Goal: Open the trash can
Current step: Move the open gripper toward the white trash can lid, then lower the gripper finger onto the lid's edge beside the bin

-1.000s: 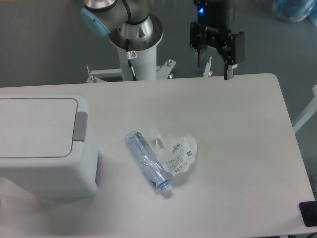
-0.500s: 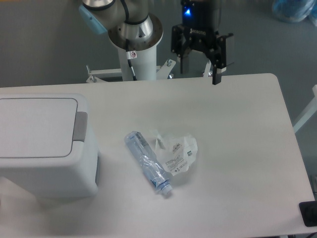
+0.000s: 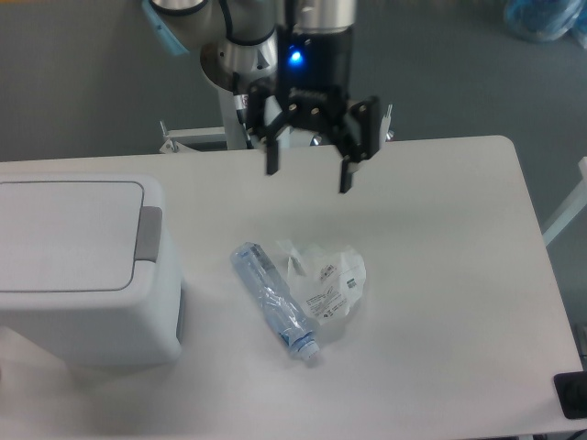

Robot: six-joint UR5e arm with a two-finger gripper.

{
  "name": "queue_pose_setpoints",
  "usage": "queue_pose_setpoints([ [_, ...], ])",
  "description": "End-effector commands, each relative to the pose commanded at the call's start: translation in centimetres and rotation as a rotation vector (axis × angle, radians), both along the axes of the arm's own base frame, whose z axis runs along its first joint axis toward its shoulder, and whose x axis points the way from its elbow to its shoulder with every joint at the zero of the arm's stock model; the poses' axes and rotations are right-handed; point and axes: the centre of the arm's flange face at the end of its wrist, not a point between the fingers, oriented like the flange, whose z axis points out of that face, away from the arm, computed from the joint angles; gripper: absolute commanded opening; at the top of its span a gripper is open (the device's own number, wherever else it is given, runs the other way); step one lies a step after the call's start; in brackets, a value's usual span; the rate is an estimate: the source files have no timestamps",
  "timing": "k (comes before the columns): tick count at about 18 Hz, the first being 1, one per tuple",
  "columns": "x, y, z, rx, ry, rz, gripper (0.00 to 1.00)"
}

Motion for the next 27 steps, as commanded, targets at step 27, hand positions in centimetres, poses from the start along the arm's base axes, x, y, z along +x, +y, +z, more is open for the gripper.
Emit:
queue_pose_setpoints([
  [27, 6.4, 5.6, -6.7, -0.037, -0.172, 0.029, 1.00],
])
